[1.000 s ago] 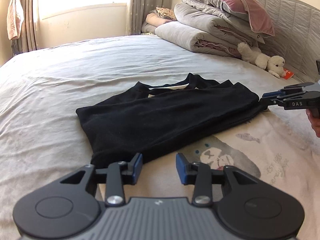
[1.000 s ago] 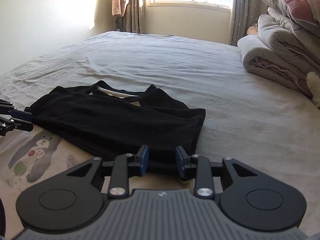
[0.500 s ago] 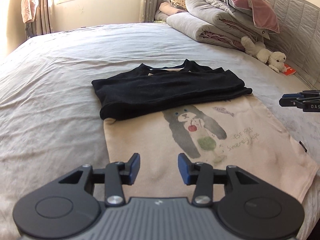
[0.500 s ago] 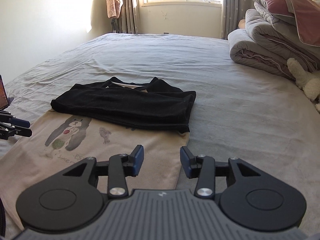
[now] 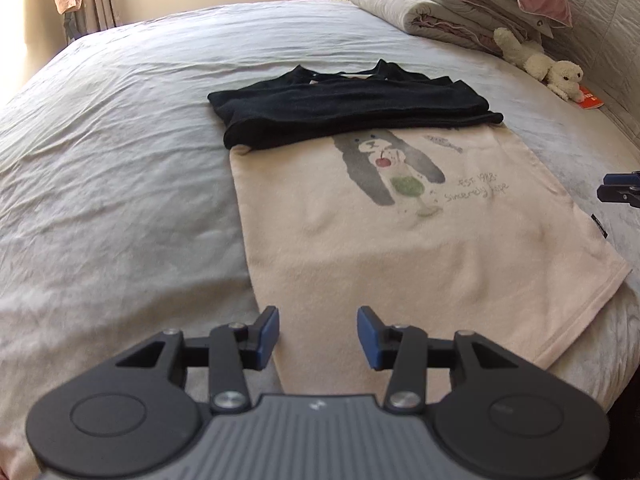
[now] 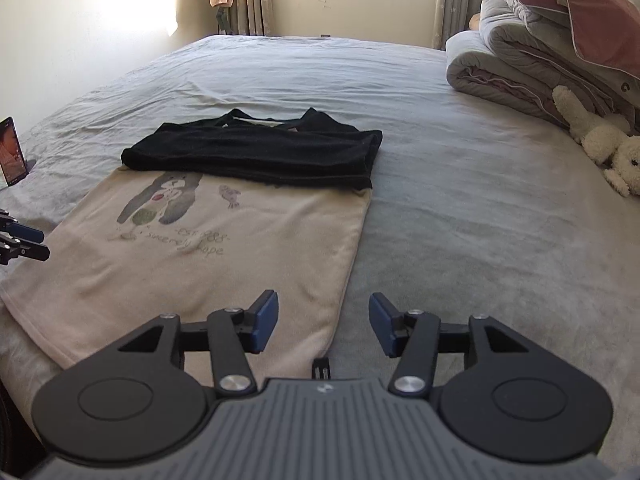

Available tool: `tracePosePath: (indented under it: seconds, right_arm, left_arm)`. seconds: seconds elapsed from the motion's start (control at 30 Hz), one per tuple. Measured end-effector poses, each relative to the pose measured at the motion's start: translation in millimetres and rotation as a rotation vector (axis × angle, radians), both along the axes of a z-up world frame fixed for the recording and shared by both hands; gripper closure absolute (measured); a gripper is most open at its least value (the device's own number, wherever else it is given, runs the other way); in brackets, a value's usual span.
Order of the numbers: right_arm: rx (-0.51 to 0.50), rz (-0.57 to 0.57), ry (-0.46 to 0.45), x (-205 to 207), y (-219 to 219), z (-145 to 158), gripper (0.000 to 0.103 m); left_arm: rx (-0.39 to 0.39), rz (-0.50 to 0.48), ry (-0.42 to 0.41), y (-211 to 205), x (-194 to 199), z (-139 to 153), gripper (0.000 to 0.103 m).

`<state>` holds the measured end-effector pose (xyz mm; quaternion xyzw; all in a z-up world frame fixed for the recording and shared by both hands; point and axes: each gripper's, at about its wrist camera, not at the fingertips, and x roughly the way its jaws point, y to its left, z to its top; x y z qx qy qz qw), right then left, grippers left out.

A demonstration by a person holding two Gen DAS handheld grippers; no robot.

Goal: Fold clothes
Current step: 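Move both grippers to the hem of the beige bear-print shirt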

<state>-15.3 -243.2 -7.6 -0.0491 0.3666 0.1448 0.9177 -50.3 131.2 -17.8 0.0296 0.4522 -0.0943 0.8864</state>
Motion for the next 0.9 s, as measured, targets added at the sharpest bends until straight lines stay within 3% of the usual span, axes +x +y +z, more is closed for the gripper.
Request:
tracePosePath:
  seconds: [0.47,0.7,0.9]
  right_arm:
    - [-0.021,-0.025,0.120,-23,-8,-18,0.041]
    - [0.012,-0.066,0.251,-15,-22,-30,0.041]
    - [0.097,-0.064,0.323,-16,-26,-28,0.041]
  left_arm:
    - [-0.068,0.036,0.131,11,-5,-7,0.058]
    - [-0.107,0.014,0.200,16,-9,-6,0.057]
    - [-0.242,0.042,0.253,35,-14,-5,0.058]
